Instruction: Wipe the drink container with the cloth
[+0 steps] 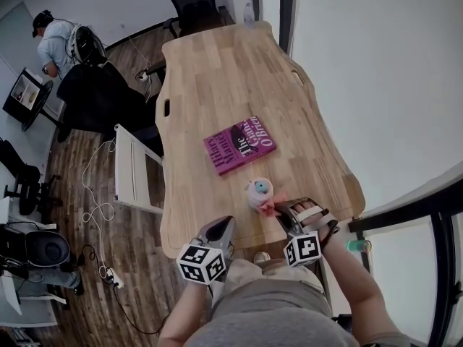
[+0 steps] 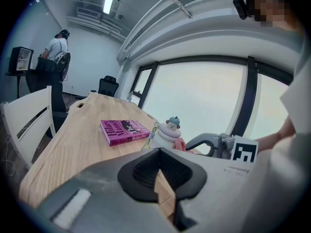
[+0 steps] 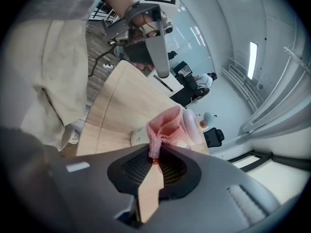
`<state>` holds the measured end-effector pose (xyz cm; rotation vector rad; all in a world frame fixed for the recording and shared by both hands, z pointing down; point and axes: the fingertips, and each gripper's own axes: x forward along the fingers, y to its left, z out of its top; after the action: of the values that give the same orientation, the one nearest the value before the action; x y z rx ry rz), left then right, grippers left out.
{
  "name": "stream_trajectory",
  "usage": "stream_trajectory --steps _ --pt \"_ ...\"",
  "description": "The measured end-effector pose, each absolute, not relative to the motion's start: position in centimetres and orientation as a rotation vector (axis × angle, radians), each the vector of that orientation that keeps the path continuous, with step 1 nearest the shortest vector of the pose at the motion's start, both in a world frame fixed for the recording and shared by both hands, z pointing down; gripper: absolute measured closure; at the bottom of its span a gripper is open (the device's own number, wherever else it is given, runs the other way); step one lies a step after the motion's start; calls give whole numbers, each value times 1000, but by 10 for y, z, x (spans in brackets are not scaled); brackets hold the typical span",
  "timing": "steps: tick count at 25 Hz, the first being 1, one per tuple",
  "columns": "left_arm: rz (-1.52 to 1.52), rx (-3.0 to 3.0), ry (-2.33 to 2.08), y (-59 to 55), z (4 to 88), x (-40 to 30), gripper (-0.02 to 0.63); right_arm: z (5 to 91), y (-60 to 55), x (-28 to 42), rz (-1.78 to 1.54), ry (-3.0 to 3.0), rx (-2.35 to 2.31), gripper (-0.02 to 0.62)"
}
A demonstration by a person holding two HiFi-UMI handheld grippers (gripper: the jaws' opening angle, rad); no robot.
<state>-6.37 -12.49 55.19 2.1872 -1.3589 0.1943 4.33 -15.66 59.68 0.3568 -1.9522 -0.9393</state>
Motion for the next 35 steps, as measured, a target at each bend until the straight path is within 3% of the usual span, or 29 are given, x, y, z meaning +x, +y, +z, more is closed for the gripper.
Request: stream_trajectory --steps 35 --pt "189 2155 -1342 -122 563 -66 604 697 -154 48 -751 -1831 112 558"
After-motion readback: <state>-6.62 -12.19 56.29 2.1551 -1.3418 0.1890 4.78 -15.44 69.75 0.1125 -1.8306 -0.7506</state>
